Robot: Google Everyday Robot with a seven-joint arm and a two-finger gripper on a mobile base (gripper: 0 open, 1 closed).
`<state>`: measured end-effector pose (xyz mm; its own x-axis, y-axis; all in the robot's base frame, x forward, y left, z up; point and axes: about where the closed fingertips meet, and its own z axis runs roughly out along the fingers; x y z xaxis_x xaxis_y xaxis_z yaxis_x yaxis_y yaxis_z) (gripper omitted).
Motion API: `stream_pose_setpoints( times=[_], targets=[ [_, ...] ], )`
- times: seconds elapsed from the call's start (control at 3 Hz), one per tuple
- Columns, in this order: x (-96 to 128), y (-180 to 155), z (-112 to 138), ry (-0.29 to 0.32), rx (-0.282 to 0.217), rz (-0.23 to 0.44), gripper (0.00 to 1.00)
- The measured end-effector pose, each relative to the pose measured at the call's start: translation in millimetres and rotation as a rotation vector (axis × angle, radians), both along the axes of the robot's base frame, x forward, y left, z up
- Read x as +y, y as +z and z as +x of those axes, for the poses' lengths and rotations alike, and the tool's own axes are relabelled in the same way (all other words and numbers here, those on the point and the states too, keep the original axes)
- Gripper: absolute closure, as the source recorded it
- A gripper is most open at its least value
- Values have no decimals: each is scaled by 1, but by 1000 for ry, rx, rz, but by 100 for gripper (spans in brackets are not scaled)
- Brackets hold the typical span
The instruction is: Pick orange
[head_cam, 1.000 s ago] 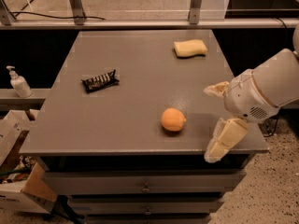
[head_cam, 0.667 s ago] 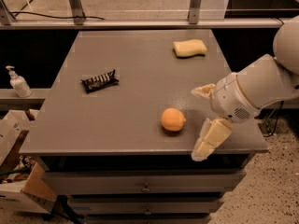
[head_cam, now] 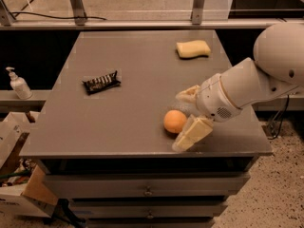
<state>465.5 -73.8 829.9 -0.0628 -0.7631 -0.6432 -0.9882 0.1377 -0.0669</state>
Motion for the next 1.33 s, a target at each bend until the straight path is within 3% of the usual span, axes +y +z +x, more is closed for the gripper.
stream_pose_setpoints(
  times=[0.67, 1.0, 1.33],
  targets=[
    [10, -2, 6, -3, -1, 36, 64],
    [24, 12, 15, 4, -19, 69, 87],
    [54, 34, 33, 18, -57, 105, 100]
  ],
)
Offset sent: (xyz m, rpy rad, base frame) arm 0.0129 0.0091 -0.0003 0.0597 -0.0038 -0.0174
